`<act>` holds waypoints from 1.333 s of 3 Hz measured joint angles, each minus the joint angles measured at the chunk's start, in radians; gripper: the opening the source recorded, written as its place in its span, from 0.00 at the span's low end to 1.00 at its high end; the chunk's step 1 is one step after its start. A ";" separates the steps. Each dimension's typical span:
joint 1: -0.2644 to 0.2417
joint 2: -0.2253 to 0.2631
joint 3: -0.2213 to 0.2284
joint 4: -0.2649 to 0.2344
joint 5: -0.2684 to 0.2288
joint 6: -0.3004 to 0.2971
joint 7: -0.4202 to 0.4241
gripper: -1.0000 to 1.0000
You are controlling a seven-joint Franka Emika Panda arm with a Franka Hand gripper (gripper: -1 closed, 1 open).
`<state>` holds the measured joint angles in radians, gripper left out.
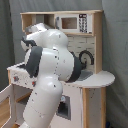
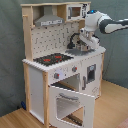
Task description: Play with the kitchen
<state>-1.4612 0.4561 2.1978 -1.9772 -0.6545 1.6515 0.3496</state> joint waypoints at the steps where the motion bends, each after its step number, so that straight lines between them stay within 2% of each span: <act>1: 0.000 -0.003 -0.056 0.000 0.000 0.064 -0.054 0.00; 3: 0.020 -0.002 -0.198 0.000 0.001 0.119 -0.193 0.00; 4: 0.096 -0.003 -0.279 0.001 0.001 0.142 -0.203 0.00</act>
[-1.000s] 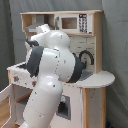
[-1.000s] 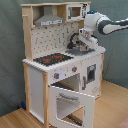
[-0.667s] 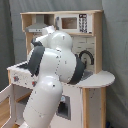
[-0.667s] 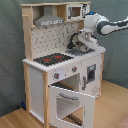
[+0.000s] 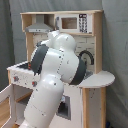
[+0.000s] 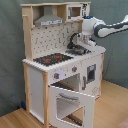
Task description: Play with the kitchen
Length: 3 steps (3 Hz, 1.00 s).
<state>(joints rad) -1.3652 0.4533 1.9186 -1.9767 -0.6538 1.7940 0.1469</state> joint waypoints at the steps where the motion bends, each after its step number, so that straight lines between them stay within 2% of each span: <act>1: 0.075 0.000 -0.070 0.030 0.001 0.002 -0.011 0.00; 3: 0.226 0.004 -0.229 0.094 0.001 0.009 -0.040 0.00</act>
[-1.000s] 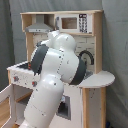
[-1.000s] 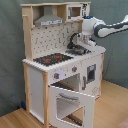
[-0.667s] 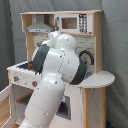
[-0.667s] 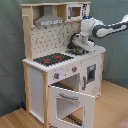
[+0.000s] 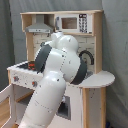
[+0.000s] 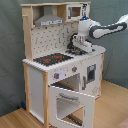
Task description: Play with the kitchen
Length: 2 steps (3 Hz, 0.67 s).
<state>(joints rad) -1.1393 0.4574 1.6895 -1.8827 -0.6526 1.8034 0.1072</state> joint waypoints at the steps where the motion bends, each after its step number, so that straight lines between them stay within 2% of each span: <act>1: 0.075 0.004 -0.059 0.040 0.007 -0.017 -0.009 0.00; 2: 0.127 0.016 -0.077 0.066 0.009 -0.025 -0.009 0.00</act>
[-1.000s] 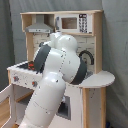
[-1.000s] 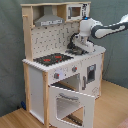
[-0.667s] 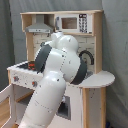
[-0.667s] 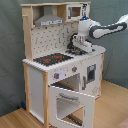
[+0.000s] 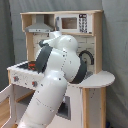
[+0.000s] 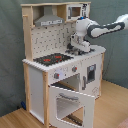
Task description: Play with the kitchen
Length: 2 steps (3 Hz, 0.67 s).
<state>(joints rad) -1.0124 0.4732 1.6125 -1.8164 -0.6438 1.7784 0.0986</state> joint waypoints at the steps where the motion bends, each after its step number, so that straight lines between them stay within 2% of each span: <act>1: 0.002 0.000 0.000 0.001 0.000 0.000 0.000 1.00; 2: 0.019 0.007 -0.011 0.035 -0.001 0.003 -0.019 1.00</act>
<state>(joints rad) -0.9933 0.4801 1.6015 -1.7818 -0.6447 1.7817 0.0800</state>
